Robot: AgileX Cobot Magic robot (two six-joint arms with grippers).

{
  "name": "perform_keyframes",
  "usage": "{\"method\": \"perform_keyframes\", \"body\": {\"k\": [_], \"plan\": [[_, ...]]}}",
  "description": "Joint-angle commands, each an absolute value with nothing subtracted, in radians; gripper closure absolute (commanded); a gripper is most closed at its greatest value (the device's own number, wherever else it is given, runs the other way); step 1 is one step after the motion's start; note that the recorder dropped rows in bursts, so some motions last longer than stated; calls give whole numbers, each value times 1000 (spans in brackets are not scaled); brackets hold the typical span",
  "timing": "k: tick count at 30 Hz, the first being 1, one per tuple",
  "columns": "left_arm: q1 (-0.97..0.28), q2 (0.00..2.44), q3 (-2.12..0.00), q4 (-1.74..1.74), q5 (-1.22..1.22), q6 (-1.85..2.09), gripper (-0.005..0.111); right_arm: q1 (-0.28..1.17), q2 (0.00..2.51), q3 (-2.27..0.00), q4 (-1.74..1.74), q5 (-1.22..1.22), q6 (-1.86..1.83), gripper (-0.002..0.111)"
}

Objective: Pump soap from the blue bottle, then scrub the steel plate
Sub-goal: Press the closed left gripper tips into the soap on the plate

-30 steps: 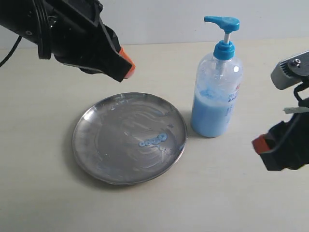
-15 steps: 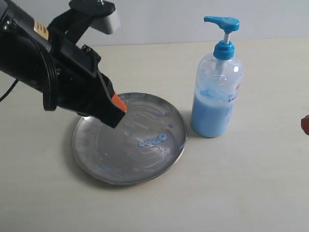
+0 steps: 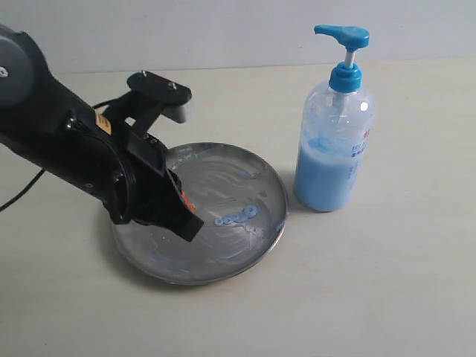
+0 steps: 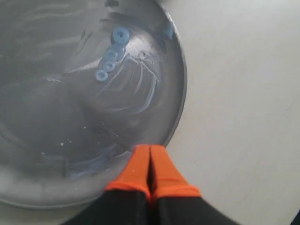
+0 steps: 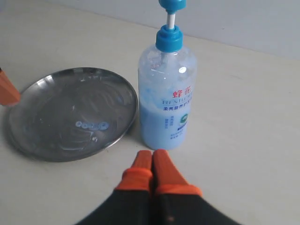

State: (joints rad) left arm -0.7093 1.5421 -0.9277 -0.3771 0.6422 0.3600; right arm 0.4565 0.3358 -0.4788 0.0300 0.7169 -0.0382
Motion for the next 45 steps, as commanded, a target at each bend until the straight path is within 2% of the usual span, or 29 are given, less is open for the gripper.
{"method": "perform_keyframes", "body": {"k": [1,20,45], "plan": [[-707,1650,-923,-414,585,357,107,454,274,-444,27,660,-33,108],[-707,1967,-1186,-483,606,359,107,454,246,-442,27,641,-33,108],[-685,2059,-1212,-342,524,279,107,454,246,-442,27,638,-31,108]]}}
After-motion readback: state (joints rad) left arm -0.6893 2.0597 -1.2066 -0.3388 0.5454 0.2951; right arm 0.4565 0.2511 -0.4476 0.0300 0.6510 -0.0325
